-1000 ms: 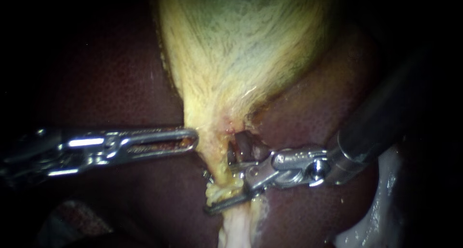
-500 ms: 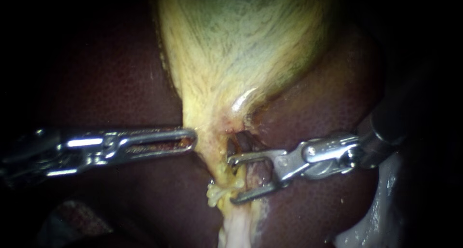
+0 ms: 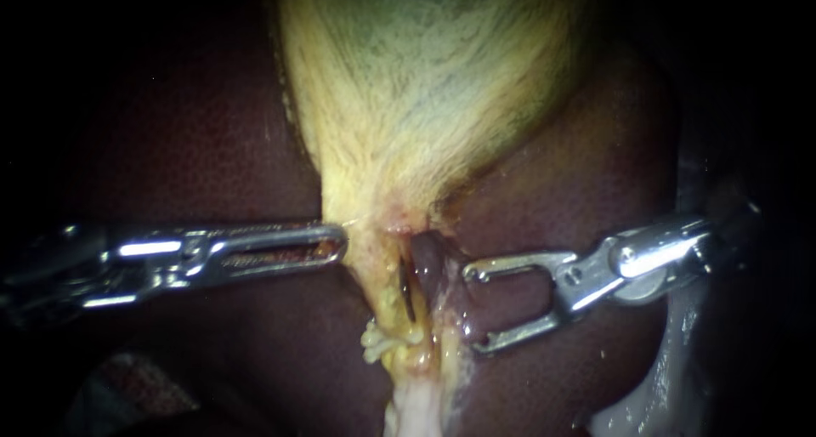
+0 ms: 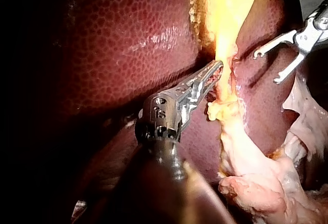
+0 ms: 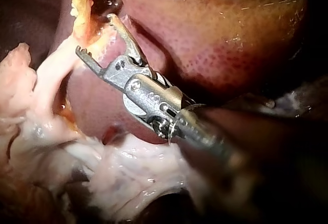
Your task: Going back second clip left tube
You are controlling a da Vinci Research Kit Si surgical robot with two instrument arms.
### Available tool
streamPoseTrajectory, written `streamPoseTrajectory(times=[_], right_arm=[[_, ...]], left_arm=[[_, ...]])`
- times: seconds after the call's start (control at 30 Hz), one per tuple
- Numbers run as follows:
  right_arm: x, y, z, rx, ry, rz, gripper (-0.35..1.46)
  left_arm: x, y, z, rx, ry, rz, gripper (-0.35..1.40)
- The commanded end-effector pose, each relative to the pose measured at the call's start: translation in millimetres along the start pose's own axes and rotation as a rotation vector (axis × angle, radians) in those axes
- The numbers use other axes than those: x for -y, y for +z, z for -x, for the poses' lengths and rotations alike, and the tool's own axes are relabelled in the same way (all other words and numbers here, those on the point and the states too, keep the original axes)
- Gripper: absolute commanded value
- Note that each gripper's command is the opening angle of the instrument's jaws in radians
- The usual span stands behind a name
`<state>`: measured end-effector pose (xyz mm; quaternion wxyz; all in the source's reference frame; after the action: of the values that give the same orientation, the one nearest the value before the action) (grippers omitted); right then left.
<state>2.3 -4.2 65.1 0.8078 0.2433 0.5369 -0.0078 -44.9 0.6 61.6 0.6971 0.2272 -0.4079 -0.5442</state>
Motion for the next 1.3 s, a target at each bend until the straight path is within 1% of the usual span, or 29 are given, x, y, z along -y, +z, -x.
streamPoseTrajectory(times=[0.03,0.2,0.33,0.43,0.57,0.63,0.7,0.8,1.3], right_arm=[[-0.1,-0.4,-0.2,0.001,-0.003,0.005,0.6],[-0.1,-1.7,-0.8,0.004,-0.016,0.016,0.6],[0.1,-1.7,-0.8,0.004,-0.016,0.018,0.6],[0.1,-1.8,-0.8,0.004,-0.016,0.017,0.6],[0.2,-1.9,-0.8,0.004,-0.016,0.017,0.6],[0.3,-1.9,-0.8,0.004,-0.016,0.017,0.6],[0.3,-1.9,-0.9,0.004,-0.016,0.017,0.6],[0.4,-1.8,-0.9,0.004,-0.016,0.017,0.6],[0.5,-1.9,-0.9,0.005,-0.022,0.016,0.6]], left_arm=[[0.0,0.2,0.0,0.001,0.001,0.002,-0.35],[-0.4,1.0,-0.2,0.003,0.002,0.004,-0.35],[-1.0,2.4,-0.4,0.007,0.003,0.009,-0.35],[-1.2,3.6,-0.5,0.012,0.004,0.015,-0.35],[-1.1,5.4,-0.9,0.008,0.006,0.008,-0.35],[-0.9,6.0,-1.1,-0.001,0.008,0.005,-0.35],[-0.8,6.6,-1.5,-0.002,0.01,0.002,-0.35],[-0.7,6.9,-1.6,-0.006,0.011,0.003,-0.35],[-0.9,7.0,-1.5,-0.006,0.011,0.002,-0.35]])
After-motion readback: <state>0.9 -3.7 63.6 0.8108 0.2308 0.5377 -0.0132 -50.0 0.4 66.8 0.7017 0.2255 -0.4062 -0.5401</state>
